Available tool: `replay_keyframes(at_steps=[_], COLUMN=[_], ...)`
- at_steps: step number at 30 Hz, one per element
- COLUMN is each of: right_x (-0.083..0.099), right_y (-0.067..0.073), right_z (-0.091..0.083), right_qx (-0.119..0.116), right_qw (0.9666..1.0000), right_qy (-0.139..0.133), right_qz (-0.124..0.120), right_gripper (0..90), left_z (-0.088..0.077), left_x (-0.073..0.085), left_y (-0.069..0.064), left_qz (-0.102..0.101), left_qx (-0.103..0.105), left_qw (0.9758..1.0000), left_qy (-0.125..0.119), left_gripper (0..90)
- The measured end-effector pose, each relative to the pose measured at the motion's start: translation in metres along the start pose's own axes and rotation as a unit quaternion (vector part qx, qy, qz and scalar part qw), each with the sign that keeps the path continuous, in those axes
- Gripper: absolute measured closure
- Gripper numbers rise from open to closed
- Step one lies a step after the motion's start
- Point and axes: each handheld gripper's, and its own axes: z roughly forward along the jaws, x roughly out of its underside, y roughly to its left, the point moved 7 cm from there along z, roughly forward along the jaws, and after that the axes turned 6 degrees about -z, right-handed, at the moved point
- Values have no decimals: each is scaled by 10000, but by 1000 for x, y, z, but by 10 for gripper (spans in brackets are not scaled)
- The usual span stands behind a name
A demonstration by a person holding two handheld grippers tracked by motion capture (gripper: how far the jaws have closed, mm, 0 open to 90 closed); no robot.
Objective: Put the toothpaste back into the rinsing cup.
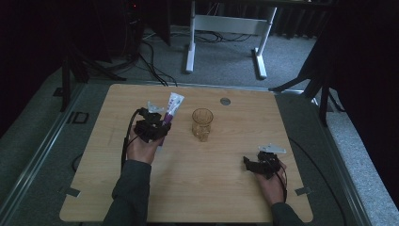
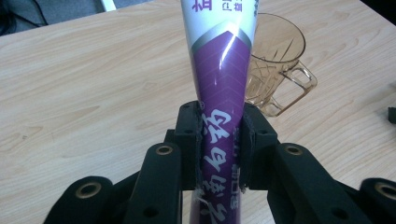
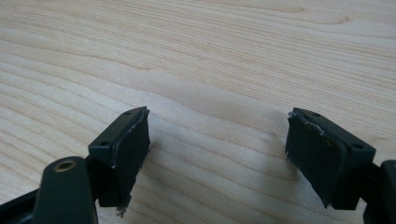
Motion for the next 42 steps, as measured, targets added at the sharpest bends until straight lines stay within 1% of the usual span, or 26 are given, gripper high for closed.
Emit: replay_keyframes(at_steps=[5,12,14,17,21,24,27,31,39,40,42], right_x=[0,0,0,0,0,0,0,0,0,0,0], right_y=[0,0,0,0,0,0,0,0,0,0,0], right_z=[0,0,0,0,0,0,0,0,0,0,0], right_qx=[0,-1,1,-1,0,0,0,1,1,0,0], right_qw=[10000,10000,10000,10000,10000,10000,10000,10000,10000,10000,10000], right_qy=[0,1,1,1,0,1,0,1,1,0,0], right_qz=[2,2,0,3,1,1,2,2,1,1,0], right_gripper=[216,216,216,216,216,216,216,216,216,216,216], left_z=[1,0,1,1,2,2,2,4,4,4,4], left_x=[-3,-11,-11,-15,-20,-22,-26,-27,-33,-36,-38], left_y=[-2,-5,-6,-7,-9,-9,-8,-7,-8,-9,-9], left_qz=[77,164,163,220,260,282,271,256,371,414,432], left_qx=[-1,4,24,-2,15,16,76,83,79,72,79], left_qw=[10000,9998,9998,9996,9994,9993,9990,9989,9983,9980,9979], left_qy=[-13,-137,-146,-150,-218,-235,-361,-395,-446,-481,-484], left_gripper=[724,724,724,724,724,724,724,724,724,724,724])
